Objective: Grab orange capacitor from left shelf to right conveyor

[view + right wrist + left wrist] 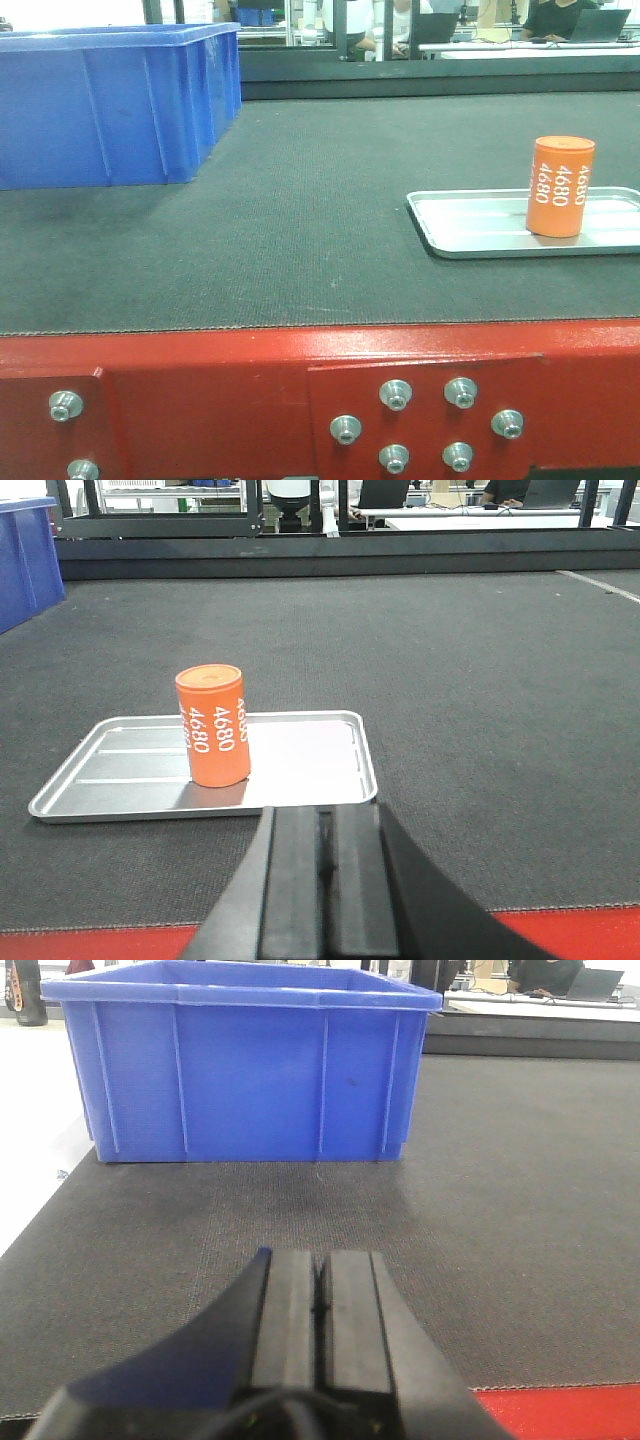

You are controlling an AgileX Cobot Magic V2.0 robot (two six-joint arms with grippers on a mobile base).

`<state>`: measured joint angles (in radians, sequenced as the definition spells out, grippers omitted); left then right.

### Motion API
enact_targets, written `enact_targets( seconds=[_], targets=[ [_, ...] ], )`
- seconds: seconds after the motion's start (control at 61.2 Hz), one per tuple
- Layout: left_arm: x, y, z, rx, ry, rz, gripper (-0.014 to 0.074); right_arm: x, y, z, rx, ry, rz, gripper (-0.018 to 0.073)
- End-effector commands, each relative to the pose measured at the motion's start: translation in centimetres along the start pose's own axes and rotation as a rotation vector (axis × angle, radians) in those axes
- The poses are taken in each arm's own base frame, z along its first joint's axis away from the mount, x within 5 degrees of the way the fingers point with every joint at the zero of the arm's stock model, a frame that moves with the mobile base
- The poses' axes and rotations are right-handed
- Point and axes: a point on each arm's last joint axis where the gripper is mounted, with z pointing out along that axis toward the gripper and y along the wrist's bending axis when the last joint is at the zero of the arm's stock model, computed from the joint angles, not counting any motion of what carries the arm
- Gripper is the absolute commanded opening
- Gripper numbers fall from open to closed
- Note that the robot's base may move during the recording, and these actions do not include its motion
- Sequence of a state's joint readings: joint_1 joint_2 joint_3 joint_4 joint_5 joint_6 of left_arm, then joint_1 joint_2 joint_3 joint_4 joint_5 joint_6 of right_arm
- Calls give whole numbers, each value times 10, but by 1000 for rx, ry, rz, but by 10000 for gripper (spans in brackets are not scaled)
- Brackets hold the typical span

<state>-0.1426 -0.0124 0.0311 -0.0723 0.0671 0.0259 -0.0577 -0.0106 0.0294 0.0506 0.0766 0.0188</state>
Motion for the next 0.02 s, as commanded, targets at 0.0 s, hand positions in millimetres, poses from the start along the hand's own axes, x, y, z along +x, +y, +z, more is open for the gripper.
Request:
enact_targets(
  seconds=[0.0],
  targets=[
    [-11,0,-2,3,-107,-3,-127,-10,0,-2,4,-101,-8,55]
  ],
)
